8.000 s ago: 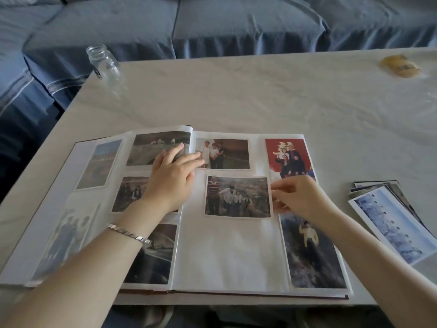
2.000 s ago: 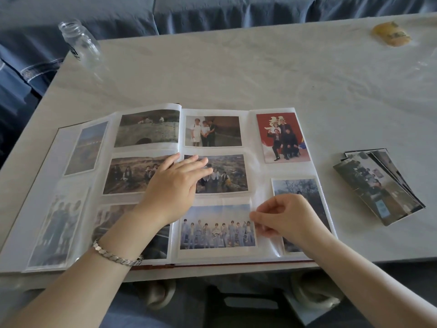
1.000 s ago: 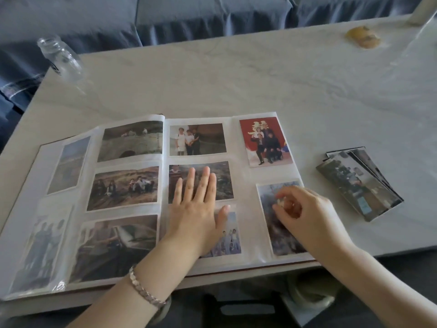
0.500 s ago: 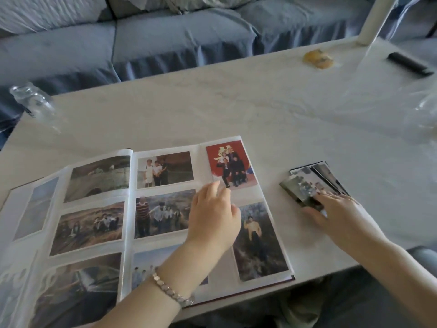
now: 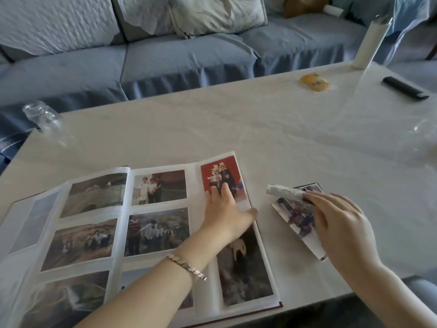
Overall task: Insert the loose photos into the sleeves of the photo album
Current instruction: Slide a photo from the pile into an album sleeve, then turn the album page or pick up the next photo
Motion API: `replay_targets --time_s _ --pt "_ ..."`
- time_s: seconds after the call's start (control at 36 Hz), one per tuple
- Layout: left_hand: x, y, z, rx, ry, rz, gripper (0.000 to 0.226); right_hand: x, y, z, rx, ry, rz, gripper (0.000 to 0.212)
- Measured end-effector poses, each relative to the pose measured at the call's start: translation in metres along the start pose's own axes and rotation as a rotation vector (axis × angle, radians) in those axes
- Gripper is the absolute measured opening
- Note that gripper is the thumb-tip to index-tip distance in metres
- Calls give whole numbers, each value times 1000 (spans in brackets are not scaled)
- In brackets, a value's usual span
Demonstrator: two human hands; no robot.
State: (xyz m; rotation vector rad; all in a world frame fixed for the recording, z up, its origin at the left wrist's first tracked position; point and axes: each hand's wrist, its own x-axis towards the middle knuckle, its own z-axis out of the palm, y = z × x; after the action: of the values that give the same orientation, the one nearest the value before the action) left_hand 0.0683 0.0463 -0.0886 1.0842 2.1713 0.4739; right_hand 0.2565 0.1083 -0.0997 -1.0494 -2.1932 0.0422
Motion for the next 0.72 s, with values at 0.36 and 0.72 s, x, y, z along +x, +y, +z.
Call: replay_targets --time_s 0.36,0.72 --pt "-36 -74 -100 -151 252 5 32 11 -60 22 212 -40 27 25" --pt "-93 -157 -189 -478 458 -215 80 50 -169 51 495 -45 -160 36"
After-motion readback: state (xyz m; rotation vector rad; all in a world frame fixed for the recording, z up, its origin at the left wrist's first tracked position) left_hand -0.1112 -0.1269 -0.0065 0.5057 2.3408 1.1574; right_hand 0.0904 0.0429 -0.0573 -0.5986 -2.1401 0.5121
